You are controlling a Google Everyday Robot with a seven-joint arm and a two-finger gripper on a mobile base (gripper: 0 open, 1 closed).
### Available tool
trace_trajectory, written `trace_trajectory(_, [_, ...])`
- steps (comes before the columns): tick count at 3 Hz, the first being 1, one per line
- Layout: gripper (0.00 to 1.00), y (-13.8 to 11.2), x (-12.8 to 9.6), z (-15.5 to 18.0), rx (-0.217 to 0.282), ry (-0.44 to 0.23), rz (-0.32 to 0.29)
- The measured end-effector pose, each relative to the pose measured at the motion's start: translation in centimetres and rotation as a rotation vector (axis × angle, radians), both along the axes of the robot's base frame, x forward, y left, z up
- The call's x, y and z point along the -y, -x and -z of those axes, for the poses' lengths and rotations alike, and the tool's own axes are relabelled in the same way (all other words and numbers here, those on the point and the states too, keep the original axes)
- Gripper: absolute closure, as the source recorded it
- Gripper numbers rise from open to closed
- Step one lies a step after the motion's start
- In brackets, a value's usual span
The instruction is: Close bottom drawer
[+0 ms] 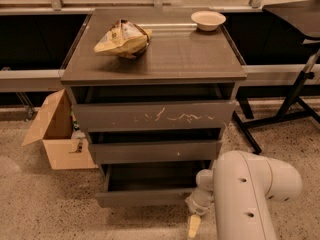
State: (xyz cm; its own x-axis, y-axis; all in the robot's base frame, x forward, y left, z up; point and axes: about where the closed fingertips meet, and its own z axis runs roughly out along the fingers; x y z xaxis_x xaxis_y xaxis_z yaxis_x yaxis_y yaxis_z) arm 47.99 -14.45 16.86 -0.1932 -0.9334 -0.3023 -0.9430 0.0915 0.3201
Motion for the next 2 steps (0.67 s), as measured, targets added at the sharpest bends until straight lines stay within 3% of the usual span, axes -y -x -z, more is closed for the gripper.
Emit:
trace_trajectory(1, [0.0,0.1,0.0,0.0,-0.001,-0.002,-0.001])
trace_trajectory(2, [0.25,-1.6,0.9,0.2,0.082,-0.032,-0.012])
